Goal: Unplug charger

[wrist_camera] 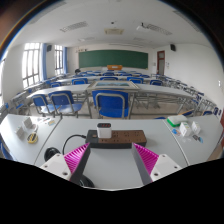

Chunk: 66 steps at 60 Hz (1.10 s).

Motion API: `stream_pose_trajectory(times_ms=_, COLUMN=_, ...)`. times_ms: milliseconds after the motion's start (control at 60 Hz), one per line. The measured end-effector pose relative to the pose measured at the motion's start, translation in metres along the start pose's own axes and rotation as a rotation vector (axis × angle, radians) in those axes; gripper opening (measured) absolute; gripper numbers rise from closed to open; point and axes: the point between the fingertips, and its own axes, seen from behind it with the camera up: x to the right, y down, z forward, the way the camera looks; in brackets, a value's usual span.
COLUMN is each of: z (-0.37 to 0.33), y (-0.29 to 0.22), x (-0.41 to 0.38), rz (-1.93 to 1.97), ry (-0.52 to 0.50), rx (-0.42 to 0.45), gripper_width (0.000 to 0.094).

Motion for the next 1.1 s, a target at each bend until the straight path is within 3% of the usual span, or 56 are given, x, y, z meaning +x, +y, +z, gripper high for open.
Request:
stream_pose_trajectory(times_ms=167, z=0.081, y=-0.022, x=-0.024, rz=-0.021, ry=-0.034, rx=0.011, gripper_width=0.0858)
stream_pose_trajectory(times_ms=300, z=0.125, y=-0.018, x=-0.027, rz=-0.053, ry=-0.024, rx=-0.033, gripper_width=0.0796)
stream_pose_trajectory(times_ms=367, z=0.142, y=-0.015, x=-0.032, rz=-0.048, ry=-0.034, rx=-0.046, gripper_width=0.0668)
stream_pose_trajectory(times_ms=433, z=0.150, y=-0.012, x=-0.032, rz=-0.048, ry=-0.019, rx=-0.052, gripper_width=0.0424)
stream_pose_trajectory(times_ms=600, z=0.147, y=-0.013, x=-0.029, rz=-0.042, ry=-0.045, rx=-0.051, gripper_width=0.0276)
stream_pose_trajectory(times_ms=767, z=0.143, y=-0.018, x=-0.030, rz=-0.027, ry=-0.049, rx=-0.078, gripper_width=0.0238)
stream_pose_trajectory(times_ms=800, z=0.133, y=-0.048, x=-0.029, rz=0.009, ry=-0.066, rx=-0.008, gripper_width=0.0236)
stream_pose_trajectory(times_ms=883, z=0.069, y=-0.179, x=-0.013, rz=0.005, ry=-0.060, rx=0.290, gripper_width=0.0235)
stream_pose_trajectory(times_ms=950, z=0.024, y=-0.260, x=0.001, rz=0.024, ry=-0.082, rx=0.450, gripper_width=0.0235)
stream_pose_trajectory(times_ms=1017, z=0.013, y=-0.311, x=0.033, rz=0.051, ry=-0.057, rx=0.511, gripper_width=0.0234)
stream_pose_trajectory(times_ms=1100, z=0.029, y=-0.286, x=0.082, rz=0.073, ry=-0.005, rx=0.455, gripper_width=0.0234)
